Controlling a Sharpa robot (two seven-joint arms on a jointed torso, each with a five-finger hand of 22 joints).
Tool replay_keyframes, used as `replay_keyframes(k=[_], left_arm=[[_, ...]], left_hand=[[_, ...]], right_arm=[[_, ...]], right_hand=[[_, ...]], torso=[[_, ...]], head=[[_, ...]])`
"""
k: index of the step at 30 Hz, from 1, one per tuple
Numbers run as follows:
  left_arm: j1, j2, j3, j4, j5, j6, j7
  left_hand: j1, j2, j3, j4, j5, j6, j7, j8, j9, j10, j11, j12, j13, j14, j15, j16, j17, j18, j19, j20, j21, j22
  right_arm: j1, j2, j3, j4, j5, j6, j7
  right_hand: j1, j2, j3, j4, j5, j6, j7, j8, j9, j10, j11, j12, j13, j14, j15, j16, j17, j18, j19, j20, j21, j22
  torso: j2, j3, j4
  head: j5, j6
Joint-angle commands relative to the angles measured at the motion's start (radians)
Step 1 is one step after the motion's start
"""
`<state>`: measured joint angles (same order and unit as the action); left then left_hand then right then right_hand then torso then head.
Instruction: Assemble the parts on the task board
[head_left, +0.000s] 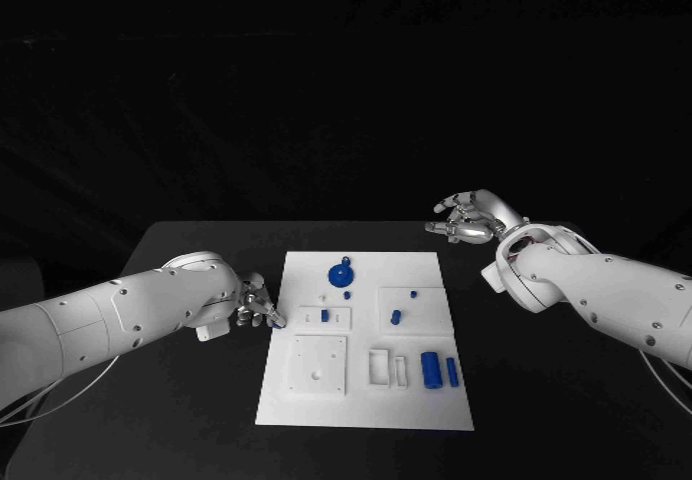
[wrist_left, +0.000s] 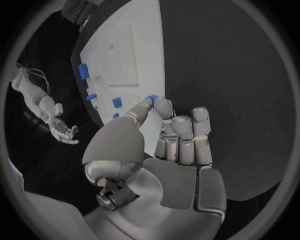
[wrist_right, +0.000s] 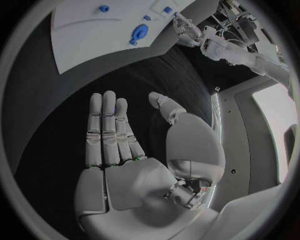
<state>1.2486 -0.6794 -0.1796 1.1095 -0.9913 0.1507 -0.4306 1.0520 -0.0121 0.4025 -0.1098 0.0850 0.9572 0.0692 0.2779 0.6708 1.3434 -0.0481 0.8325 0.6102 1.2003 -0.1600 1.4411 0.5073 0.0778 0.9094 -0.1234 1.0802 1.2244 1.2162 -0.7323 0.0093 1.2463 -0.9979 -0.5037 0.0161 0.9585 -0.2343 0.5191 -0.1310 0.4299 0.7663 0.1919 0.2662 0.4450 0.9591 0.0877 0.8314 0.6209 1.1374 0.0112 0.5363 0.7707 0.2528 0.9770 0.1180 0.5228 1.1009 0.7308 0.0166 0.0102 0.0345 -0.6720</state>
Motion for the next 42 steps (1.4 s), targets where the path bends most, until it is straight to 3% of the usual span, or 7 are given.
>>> replay_keyframes(k=[1,21,23,25,31,39,42], left_arm=[[-0.016,0.002,-0.01,0.002,0.017,0.024,-0.006],[-0.015,-0.013,-0.01,0.004,0.059,0.028,0.012],[-0.015,-0.014,-0.009,0.004,0.063,0.025,0.015],[-0.015,-0.015,-0.009,0.003,0.068,0.024,0.016],[-0.015,-0.017,-0.009,0.001,0.086,0.002,0.023],[-0.015,-0.025,-0.008,0.002,0.112,-0.022,0.029],[-0.015,-0.029,-0.007,0.005,0.118,-0.031,0.032]], left_hand=[[0.016,0.033,0.008,-0.018,0.009,0.0,0.002,-0.002,0.0,-0.001,0.005,0.007,-0.001,0.001,0.008,-0.006,-0.001,-0.015,-0.005,-0.12,-0.005,0.001],[-0.031,0.12,0.053,-0.134,0.039,-0.001,0.007,-0.01,-0.024,-0.006,0.01,0.013,-0.003,-0.003,0.013,-0.005,-0.001,-0.017,-0.003,-0.114,-0.01,0.01],[-0.035,0.128,0.06,-0.147,0.052,0.0,0.008,-0.009,-0.025,-0.006,0.01,0.013,-0.004,-0.002,0.013,-0.004,-0.001,-0.018,-0.003,-0.114,-0.01,0.011],[-0.044,0.139,0.068,-0.16,0.086,0.004,0.008,-0.007,-0.025,-0.005,0.01,0.014,-0.004,-0.002,0.013,-0.003,-0.001,-0.019,-0.001,-0.113,-0.01,0.013],[-0.055,0.154,0.082,-0.178,0.108,0.02,0.004,0.005,-0.022,-0.002,0.007,0.017,-0.005,0.001,0.01,0.0,0.0,-0.018,0.002,-0.114,-0.009,0.016],[-0.064,0.154,0.095,-0.18,0.146,0.044,-0.006,0.032,-0.001,0.003,-0.003,0.021,-0.006,0.007,0.001,0.005,0.001,-0.017,0.009,-0.117,-0.006,0.022],[-0.07,0.147,0.1,-0.18,0.193,0.049,-0.01,0.045,0.015,0.006,-0.006,0.023,-0.007,0.01,-0.002,0.007,0.001,-0.017,0.011,-0.119,-0.005,0.024]], right_arm=[[-0.001,0.0,0.0,0.001,-0.002,0.01,0.009],[-0.001,-0.001,0.0,0.002,-0.002,0.008,0.01],[-0.001,-0.001,0.0,0.002,-0.002,0.008,0.011],[-0.001,-0.001,0.0,0.002,-0.002,0.008,0.011],[-0.001,0.0,0.0,0.001,-0.002,0.008,0.011],[-0.002,0.0,0.0,0.0,-0.002,0.007,0.012],[-0.002,-0.001,0.0,0.0,-0.002,0.007,0.012]], right_hand=[[-0.003,0.008,-0.004,0.001,0.006,0.01,0.002,0.003,-0.001,-0.025,-0.004,0.004,-0.002,0.005,0.003,-0.004,0.001,0.009,-0.002,0.0,-0.006,0.001],[-0.004,0.008,-0.005,0.002,0.005,0.01,0.002,0.003,-0.002,-0.024,-0.004,0.005,-0.003,0.006,0.003,-0.006,0.003,0.009,-0.001,0.0,-0.006,0.002],[-0.004,0.008,-0.005,0.002,0.005,0.01,0.002,0.003,-0.002,-0.024,-0.004,0.006,-0.003,0.006,0.003,-0.006,0.003,0.009,-0.001,0.0,-0.006,0.002],[-0.004,0.008,-0.005,0.002,0.005,0.01,0.002,0.003,-0.002,-0.024,-0.004,0.006,-0.003,0.006,0.003,-0.006,0.003,0.009,-0.001,0.0,-0.006,0.002],[-0.004,0.008,-0.005,0.002,0.005,0.01,0.002,0.003,-0.002,-0.024,-0.004,0.006,-0.003,0.006,0.003,-0.006,0.004,0.009,-0.001,0.0,-0.006,0.002],[-0.005,0.008,-0.006,0.002,0.005,0.01,0.002,0.003,-0.002,-0.024,-0.004,0.006,-0.003,0.006,0.002,-0.007,0.004,0.009,-0.001,0.0,-0.006,0.002],[-0.005,0.008,-0.006,0.002,0.005,0.01,0.002,0.003,-0.002,-0.024,-0.004,0.006,-0.004,0.006,0.002,-0.007,0.005,0.009,-0.001,0.0,-0.007,0.002]], torso=[[0.0,0.0007,-0.0002],[0.0,0.001,0.0],[0.0,0.0011,0.0],[0.0,0.001,0.0001],[0.0,0.0011,-0.0003],[0.0,0.0007,0.0001],[-0.001,0.0006,0.0007]], head=[[0.001,0.0],[0.004,-0.002],[0.004,-0.002],[0.005,-0.001],[0.005,-0.001],[0.005,0.0],[0.004,0.001]])
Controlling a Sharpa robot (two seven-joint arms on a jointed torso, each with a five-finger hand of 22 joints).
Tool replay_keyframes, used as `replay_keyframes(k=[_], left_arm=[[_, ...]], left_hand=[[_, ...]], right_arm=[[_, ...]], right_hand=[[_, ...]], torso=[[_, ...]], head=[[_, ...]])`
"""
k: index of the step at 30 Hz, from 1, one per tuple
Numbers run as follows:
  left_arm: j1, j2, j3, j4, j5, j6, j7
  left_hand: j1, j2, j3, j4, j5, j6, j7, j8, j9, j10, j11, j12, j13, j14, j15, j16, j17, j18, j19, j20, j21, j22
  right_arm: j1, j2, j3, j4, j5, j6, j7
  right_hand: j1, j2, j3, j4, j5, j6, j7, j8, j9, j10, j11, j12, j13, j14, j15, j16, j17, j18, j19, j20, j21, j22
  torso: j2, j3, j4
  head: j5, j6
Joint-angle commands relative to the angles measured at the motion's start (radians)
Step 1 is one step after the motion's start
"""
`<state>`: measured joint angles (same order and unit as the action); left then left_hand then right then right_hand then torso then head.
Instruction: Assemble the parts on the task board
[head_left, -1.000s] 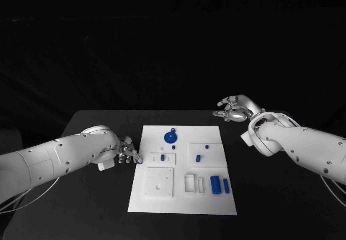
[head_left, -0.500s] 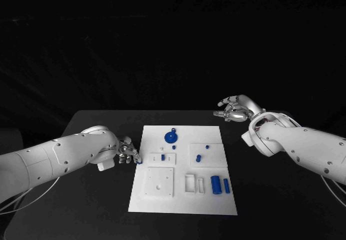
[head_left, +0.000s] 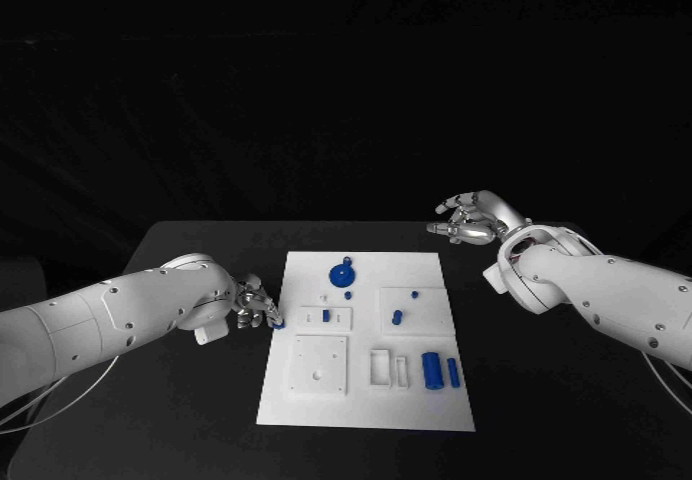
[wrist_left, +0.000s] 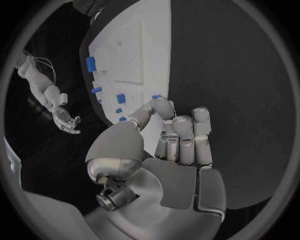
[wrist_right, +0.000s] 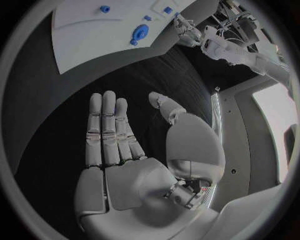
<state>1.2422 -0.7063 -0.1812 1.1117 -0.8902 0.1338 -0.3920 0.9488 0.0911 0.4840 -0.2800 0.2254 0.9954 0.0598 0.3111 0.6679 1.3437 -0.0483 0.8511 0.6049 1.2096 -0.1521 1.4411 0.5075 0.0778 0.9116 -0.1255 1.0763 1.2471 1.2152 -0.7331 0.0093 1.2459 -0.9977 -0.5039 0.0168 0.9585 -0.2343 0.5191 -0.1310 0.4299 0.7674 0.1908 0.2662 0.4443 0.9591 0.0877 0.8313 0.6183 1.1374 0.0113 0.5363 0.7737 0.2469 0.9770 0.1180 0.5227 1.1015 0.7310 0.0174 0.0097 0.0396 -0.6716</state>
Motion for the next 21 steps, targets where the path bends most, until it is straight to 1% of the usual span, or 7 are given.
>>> replay_keyframes(k=[1,3,5,8,14,21], left_arm=[[-0.009,-0.003,-0.005,0.005,0.021,-0.019,-0.006],[-0.009,-0.005,-0.005,0.008,0.022,-0.023,-0.005],[-0.009,-0.007,-0.005,0.011,0.022,-0.028,-0.005],[-0.008,-0.01,-0.005,0.011,0.023,-0.032,-0.006],[-0.008,-0.021,-0.003,0.014,0.025,-0.044,-0.003],[-0.002,-0.032,0.003,0.026,0.073,-0.055,0.013]], left_hand=[[0.032,0.041,0.02,-0.01,0.061,0.011,-0.001,0.015,0.023,0.007,-0.007,0.005,-0.002,0.002,-0.011,0.007,0.001,-0.017,0.01,-0.117,-0.001,0.002],[0.031,0.039,0.023,-0.011,0.07,0.011,-0.003,0.019,0.029,0.01,-0.008,0.006,-0.002,0.004,-0.012,0.009,0.001,-0.017,0.012,-0.118,-0.001,0.003],[0.031,0.035,0.026,-0.011,0.09,0.012,-0.004,0.025,0.037,0.014,-0.01,0.007,-0.003,0.008,-0.014,0.011,0.002,-0.016,0.014,-0.119,0.0,0.005],[0.028,0.031,0.029,-0.011,0.106,0.014,-0.006,0.031,0.045,0.019,-0.011,0.009,-0.004,0.011,-0.015,0.014,0.003,-0.016,0.016,-0.12,0.001,0.007],[0.027,0.031,0.03,-0.011,0.113,0.016,-0.008,0.036,0.053,0.024,-0.013,0.011,-0.005,0.014,-0.017,0.017,0.004,-0.016,0.019,-0.122,0.002,0.008],[0.025,0.027,0.032,-0.012,0.127,0.018,-0.011,0.043,0.064,0.03,-0.016,0.013,-0.007,0.019,-0.019,0.02,0.006,-0.016,0.022,-0.123,0.004,0.01]], right_arm=[[-0.001,0.0,0.0,0.0,-0.002,0.007,0.011],[-0.001,-0.001,0.0,0.0,-0.002,0.006,0.011],[-0.001,-0.001,0.0,0.0,-0.002,0.006,0.011],[-0.001,-0.001,0.0,0.0,-0.002,0.006,0.011],[-0.001,-0.002,0.0,0.001,-0.002,0.006,0.011],[-0.001,-0.002,0.0,-0.001,-0.002,0.005,0.012]], right_hand=[[-0.005,0.008,-0.006,0.002,0.005,0.008,0.003,0.003,-0.001,-0.024,-0.004,0.007,-0.001,0.007,0.002,-0.007,0.002,0.015,-0.001,0.0,-0.007,0.002],[-0.005,0.008,-0.006,0.002,0.005,0.008,0.003,0.003,-0.001,-0.024,-0.004,0.007,-0.001,0.007,0.002,-0.007,0.002,0.015,-0.001,0.0,-0.007,0.002],[-0.005,0.008,-0.006,0.002,0.005,0.008,0.003,0.003,-0.002,-0.024,-0.004,0.007,-0.001,0.007,0.002,-0.007,0.002,0.015,-0.001,0.0,-0.007,0.002],[-0.005,0.008,-0.006,0.002,0.005,0.008,0.003,0.003,-0.002,-0.024,-0.004,0.007,-0.001,0.007,0.002,-0.007,0.002,0.015,-0.001,0.0,-0.007,0.002],[-0.005,0.008,-0.006,0.002,0.005,0.008,0.003,0.003,-0.002,-0.024,-0.004,0.007,-0.002,0.007,0.002,-0.008,0.002,0.015,-0.001,0.0,-0.007,0.002],[-0.005,0.007,-0.007,0.002,0.005,0.008,0.003,0.003,-0.002,-0.024,-0.004,0.007,-0.002,0.007,0.002,-0.008,0.003,0.015,-0.001,0.0,-0.007,0.002]], torso=[[-0.001,-0.0002,0.001],[-0.001,0.0001,0.0011],[-0.001,0.0001,0.0012],[-0.001,0.0002,0.0003],[-0.001,0.0012,0.0002],[-0.002,0.0005,0.0002]], head=[[0.0,0.001],[0.0,0.001],[0.0,0.002],[0.001,0.004],[0.001,0.007],[0.002,0.008]])
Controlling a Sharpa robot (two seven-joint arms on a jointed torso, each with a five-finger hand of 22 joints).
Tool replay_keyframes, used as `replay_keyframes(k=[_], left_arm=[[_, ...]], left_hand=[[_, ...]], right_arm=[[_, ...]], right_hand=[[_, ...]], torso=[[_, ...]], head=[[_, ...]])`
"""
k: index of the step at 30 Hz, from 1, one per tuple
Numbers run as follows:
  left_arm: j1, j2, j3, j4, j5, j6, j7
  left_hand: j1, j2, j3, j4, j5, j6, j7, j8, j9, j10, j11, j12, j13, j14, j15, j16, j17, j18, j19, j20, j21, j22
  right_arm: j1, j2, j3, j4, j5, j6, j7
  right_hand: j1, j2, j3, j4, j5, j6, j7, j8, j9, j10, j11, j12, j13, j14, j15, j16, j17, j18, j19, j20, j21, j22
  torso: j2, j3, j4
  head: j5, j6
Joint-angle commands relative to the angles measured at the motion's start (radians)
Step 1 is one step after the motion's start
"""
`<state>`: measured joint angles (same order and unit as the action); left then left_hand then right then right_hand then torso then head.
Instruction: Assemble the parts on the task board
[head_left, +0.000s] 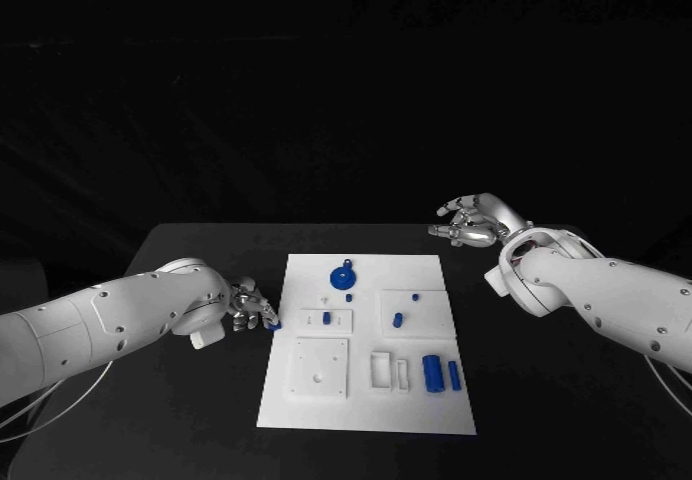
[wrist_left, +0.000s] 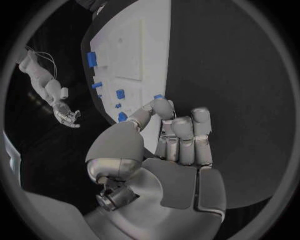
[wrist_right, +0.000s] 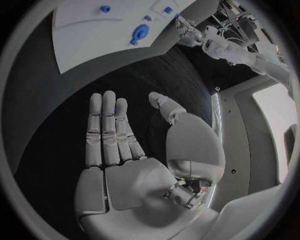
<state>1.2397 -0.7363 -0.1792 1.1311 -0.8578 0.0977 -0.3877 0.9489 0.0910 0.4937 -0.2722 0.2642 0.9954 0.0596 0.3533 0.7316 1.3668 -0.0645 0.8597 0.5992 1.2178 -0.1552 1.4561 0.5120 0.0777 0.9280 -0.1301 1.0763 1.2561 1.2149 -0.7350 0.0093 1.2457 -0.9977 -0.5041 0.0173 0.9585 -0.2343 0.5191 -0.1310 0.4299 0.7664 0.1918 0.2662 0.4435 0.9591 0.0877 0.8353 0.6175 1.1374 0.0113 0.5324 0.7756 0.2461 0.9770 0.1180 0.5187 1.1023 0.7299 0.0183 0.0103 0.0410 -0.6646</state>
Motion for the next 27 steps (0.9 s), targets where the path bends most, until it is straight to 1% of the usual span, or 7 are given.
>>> replay_keyframes(k=[1,8,9,12,18,24,27], left_arm=[[0.002,-0.005,0.002,0.011,0.051,-0.019,0.012],[0.009,-0.012,0.006,0.037,0.094,-0.026,0.021],[0.011,-0.013,0.007,0.04,0.1,-0.026,0.022],[0.014,-0.017,0.009,0.05,0.124,-0.025,0.023],[0.022,-0.022,0.012,0.059,0.128,-0.033,0.023],[0.025,-0.024,0.013,0.068,0.127,-0.043,0.03],[0.033,-0.024,0.013,0.08,0.125,-0.035,0.032]], left_hand=[[0.025,0.026,0.022,-0.02,0.09,0.019,-0.011,0.001,0.001,0.008,0.0,0.005,-0.002,0.012,-0.016,0.006,0.001,-0.016,0.006,-0.119,0.004,0.002],[0.026,0.014,0.025,-0.02,0.116,0.025,-0.014,0.008,0.012,0.02,-0.003,0.008,-0.004,0.02,-0.019,0.012,0.004,-0.015,0.01,-0.12,0.006,0.005],[0.026,0.013,0.026,-0.02,0.123,0.026,-0.015,0.009,0.013,0.021,-0.004,0.009,-0.005,0.021,-0.019,0.013,0.005,-0.015,0.01,-0.12,0.006,0.005],[0.022,0.006,0.027,-0.02,0.16,0.029,-0.017,0.011,0.021,0.027,-0.006,0.012,-0.007,0.023,-0.021,0.016,0.006,-0.015,0.013,-0.121,0.006,0.007],[0.02,-0.001,0.029,-0.02,0.188,0.034,-0.019,0.013,0.027,0.031,-0.008,0.014,-0.009,0.025,-0.023,0.018,0.007,-0.015,0.015,-0.122,0.006,0.009],[0.02,-0.003,0.03,-0.02,0.2,0.037,-0.02,0.015,0.031,0.032,-0.009,0.014,-0.012,0.026,-0.024,0.018,0.008,-0.015,0.017,-0.122,0.007,0.01],[0.02,-0.005,0.031,-0.021,0.207,0.039,-0.021,0.016,0.034,0.033,-0.01,0.014,-0.014,0.027,-0.025,0.019,0.008,-0.014,0.018,-0.123,0.007,0.01]], right_arm=[[0.0,0.0,0.0,-0.001,-0.002,0.005,0.011],[0.0,0.0,0.0,-0.001,0.0,0.005,0.012],[0.0,0.0,0.0,-0.001,0.0,0.005,0.012],[0.0,0.0,0.0,-0.001,0.001,0.005,0.012],[0.0,0.0,0.0,-0.001,0.001,0.005,0.012],[0.0,0.0,0.0,-0.001,0.002,0.005,0.012],[0.0,0.001,0.0,-0.001,0.002,0.005,0.012]], right_hand=[[-0.005,0.007,-0.007,0.002,0.006,0.009,0.002,0.003,-0.001,-0.024,-0.004,0.003,-0.001,0.007,0.002,-0.005,0.001,0.016,-0.001,0.0,-0.003,0.001],[-0.005,0.008,-0.007,0.002,0.006,0.009,0.002,0.003,-0.001,-0.025,-0.004,0.003,-0.002,0.007,0.002,-0.005,0.002,0.016,-0.001,0.0,-0.004,0.001],[-0.006,0.008,-0.007,0.002,0.006,0.009,0.002,0.003,-0.001,-0.025,-0.004,0.003,-0.002,0.007,0.002,-0.005,0.002,0.016,-0.001,0.0,-0.004,0.001],[-0.006,0.008,-0.007,0.002,0.006,0.009,0.002,0.003,-0.001,-0.025,-0.004,0.003,-0.002,0.007,0.002,-0.005,0.002,0.016,-0.001,0.0,-0.004,0.001],[-0.006,0.008,-0.007,0.002,0.006,0.009,0.002,0.003,-0.001,-0.025,-0.004,0.004,-0.002,0.007,0.002,-0.006,0.002,0.016,0.0,0.0,-0.004,0.002],[-0.006,0.008,-0.007,0.002,0.006,0.009,0.002,0.003,-0.002,-0.025,-0.004,0.004,-0.003,0.007,0.003,-0.006,0.003,0.016,0.0,0.0,-0.004,0.002],[-0.006,0.008,-0.007,0.002,0.006,0.009,0.002,0.003,-0.002,-0.025,-0.004,0.004,-0.003,0.007,0.003,-0.006,0.003,0.016,0.0,0.0,-0.004,0.002]], torso=[[0.0,-0.0003,-0.0001],[0.0,-0.0008,0.0001],[0.0,-0.0007,0.0001],[0.001,-0.0006,0.0003],[0.001,-0.0004,0.0],[0.001,-0.0004,-0.0006],[0.001,-0.0006,-0.0007]], head=[[0.001,0.001],[0.002,0.003],[0.002,0.003],[0.003,0.003],[0.005,0.005],[0.005,0.005],[0.005,0.006]])
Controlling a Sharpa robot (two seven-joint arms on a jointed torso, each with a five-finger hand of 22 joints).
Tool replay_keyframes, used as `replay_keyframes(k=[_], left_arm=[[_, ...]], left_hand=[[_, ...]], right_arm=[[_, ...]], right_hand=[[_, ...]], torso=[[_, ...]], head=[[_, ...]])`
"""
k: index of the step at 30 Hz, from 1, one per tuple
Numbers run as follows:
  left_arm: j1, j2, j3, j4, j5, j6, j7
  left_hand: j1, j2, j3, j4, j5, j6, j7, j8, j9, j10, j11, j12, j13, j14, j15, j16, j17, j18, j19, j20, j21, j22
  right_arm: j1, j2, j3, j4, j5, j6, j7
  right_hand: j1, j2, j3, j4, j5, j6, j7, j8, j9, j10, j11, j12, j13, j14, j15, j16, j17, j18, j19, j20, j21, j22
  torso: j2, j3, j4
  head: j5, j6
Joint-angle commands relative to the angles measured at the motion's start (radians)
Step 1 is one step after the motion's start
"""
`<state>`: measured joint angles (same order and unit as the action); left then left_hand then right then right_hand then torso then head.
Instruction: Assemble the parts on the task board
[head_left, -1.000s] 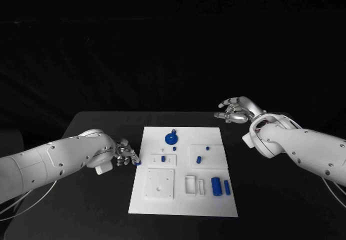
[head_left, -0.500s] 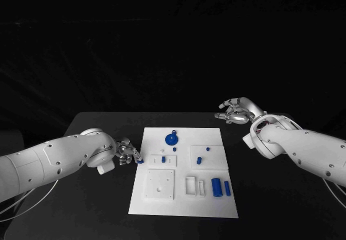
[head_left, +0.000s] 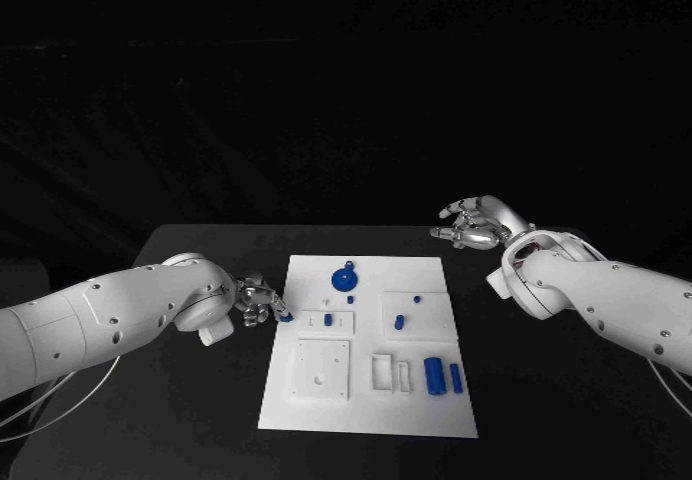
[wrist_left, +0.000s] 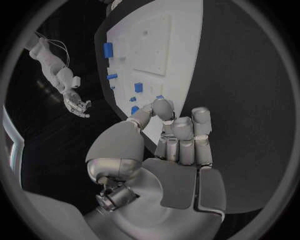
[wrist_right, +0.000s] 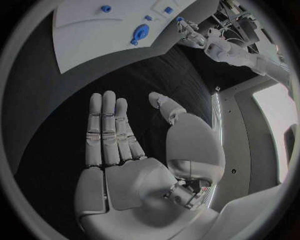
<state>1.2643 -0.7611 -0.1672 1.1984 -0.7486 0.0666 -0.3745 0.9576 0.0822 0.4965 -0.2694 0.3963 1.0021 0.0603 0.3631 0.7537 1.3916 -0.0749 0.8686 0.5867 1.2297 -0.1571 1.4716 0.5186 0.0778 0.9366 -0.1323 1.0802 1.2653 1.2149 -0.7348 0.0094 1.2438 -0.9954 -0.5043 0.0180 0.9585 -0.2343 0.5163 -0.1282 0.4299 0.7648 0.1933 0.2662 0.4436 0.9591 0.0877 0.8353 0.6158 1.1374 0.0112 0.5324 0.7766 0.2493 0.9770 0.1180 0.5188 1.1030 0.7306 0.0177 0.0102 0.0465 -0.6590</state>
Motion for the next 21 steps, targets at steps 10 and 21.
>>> replay_keyframes(k=[10,21], left_arm=[[0.056,0.021,0.001,0.042,-0.108,0.02,0.011],[0.082,0.073,0.001,0.053,-0.241,0.082,-0.049]], left_hand=[[0.013,0.001,0.029,-0.024,0.083,0.034,-0.023,0.007,0.015,0.012,-0.001,0.005,-0.005,0.017,-0.025,0.005,0.002,-0.013,0.012,-0.122,0.005,0.002],[0.016,-0.012,0.033,-0.023,0.135,0.042,-0.026,0.009,0.022,0.02,-0.004,0.008,-0.011,0.022,-0.027,0.009,0.005,-0.013,0.017,-0.124,0.007,0.005]], right_arm=[[0.0,0.007,0.0,-0.007,0.001,0.007,0.01],[0.0,0.014,0.0,-0.009,0.002,0.007,0.009]], right_hand=[[-0.006,0.008,-0.004,-0.001,0.006,0.01,0.0,0.003,-0.002,-0.025,-0.004,0.004,-0.002,0.007,0.003,-0.007,0.003,0.012,0.0,0.0,-0.005,0.001],[-0.005,0.008,-0.004,-0.001,0.006,0.01,0.0,0.003,-0.002,-0.025,-0.004,0.004,-0.002,0.007,0.003,-0.008,0.003,0.012,0.0,0.0,-0.005,0.002]], torso=[[-0.001,0.0007,-0.0012],[0.0,0.0008,-0.0013]], head=[[0.003,0.001],[0.004,0.001]])
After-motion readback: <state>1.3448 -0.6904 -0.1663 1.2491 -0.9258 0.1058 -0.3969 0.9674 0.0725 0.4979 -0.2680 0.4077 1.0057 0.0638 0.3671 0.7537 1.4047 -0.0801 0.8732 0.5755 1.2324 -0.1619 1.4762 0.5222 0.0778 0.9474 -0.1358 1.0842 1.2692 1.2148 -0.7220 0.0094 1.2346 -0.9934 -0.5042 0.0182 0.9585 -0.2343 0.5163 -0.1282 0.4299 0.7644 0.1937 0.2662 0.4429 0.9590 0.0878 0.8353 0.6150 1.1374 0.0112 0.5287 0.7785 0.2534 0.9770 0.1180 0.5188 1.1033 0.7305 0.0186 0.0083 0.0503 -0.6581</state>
